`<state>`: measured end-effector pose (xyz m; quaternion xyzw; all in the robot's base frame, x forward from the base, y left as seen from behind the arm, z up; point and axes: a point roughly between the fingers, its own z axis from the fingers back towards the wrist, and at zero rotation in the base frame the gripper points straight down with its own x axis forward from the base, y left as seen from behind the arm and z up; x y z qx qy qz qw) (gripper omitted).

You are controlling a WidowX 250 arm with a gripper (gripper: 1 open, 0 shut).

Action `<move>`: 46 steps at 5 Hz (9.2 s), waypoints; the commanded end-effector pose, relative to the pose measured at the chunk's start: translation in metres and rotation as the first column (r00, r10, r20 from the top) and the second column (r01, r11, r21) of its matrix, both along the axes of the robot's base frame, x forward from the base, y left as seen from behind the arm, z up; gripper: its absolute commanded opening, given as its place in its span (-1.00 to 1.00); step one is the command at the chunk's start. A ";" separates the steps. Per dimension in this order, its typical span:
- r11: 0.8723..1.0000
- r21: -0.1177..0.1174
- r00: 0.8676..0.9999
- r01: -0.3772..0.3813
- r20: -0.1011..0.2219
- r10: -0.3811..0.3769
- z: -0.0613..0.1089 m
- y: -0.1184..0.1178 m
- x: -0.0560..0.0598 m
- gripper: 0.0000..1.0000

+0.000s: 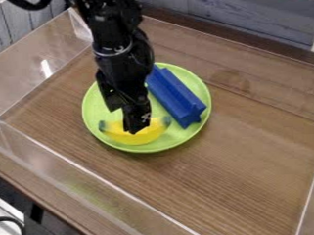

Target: Remove the banana from inside the green plate and put it on the table

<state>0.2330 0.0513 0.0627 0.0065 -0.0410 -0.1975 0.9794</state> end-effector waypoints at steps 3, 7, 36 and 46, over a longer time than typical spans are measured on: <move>1.000 -0.010 0.999 0.002 0.051 -0.001 0.006 0.005 0.007 1.00; 1.000 -0.024 0.997 0.015 0.079 -0.014 0.018 0.038 0.012 1.00; 0.993 -0.084 0.994 0.078 0.077 -0.071 0.010 0.033 -0.004 1.00; 0.926 -0.081 0.926 0.369 0.121 -0.359 -0.039 -0.019 0.019 1.00</move>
